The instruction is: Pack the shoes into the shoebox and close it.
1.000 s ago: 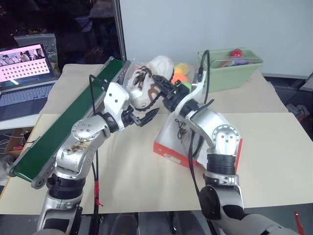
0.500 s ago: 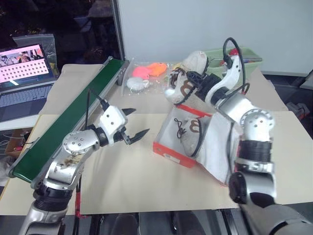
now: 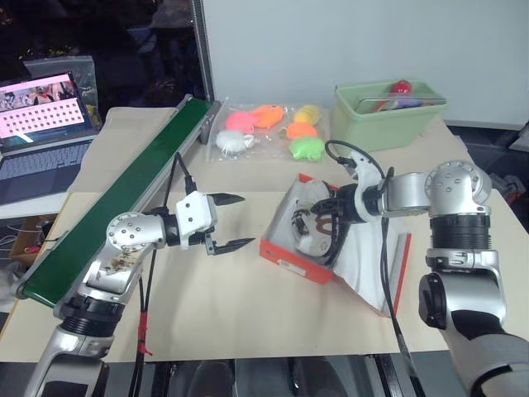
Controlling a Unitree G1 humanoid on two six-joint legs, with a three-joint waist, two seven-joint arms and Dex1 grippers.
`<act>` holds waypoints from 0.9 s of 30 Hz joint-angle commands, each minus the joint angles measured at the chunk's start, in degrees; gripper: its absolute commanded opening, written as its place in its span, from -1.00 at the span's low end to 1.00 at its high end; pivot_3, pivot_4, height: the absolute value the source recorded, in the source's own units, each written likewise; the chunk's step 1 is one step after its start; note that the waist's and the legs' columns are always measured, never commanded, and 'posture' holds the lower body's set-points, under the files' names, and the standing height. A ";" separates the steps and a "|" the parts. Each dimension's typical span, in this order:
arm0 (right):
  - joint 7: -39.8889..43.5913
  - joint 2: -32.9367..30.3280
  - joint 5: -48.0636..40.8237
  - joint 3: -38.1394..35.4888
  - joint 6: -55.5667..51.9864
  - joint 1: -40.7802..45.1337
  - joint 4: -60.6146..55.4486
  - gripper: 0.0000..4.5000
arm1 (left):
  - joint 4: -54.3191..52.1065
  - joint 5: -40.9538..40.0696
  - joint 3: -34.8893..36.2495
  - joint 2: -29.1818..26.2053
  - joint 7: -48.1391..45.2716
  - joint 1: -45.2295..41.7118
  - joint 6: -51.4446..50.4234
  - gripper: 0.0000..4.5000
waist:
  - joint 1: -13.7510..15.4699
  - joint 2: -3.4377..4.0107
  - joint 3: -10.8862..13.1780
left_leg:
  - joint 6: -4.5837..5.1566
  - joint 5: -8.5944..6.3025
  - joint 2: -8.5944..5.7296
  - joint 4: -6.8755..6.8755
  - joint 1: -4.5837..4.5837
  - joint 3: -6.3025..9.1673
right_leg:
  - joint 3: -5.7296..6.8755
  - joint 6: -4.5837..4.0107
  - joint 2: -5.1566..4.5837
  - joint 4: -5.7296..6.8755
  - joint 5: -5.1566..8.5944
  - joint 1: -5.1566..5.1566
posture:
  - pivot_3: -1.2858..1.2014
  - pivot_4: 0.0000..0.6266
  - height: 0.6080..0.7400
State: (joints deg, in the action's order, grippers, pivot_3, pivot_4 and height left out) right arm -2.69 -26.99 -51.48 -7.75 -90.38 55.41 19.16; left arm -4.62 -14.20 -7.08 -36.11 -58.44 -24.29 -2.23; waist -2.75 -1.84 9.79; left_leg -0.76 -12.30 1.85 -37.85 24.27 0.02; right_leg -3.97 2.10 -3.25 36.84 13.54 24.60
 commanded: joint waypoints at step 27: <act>4.11 14.20 25.62 1.66 16.09 -2.48 1.34 0.50 | -3.12 0.45 0.71 0.67 1.36 -1.46 -0.33 1.00 | 0.17 0.01 -0.01 | 0.00 0.00 -0.01 -0.02 -0.15 0.02 | 0.01 0.01 0.00 0.16 0.00 -0.10 | 0.03 -0.52 0.83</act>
State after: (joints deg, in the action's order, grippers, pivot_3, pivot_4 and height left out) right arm 1.24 -11.71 -27.24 -4.66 -74.85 52.64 22.25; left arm -6.47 -13.58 -7.02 -35.57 -57.19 -24.82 -2.83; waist -2.58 -1.83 9.78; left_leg -0.76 -12.30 1.83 -37.86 24.12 0.04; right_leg -3.96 2.12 -3.25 37.00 13.54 24.49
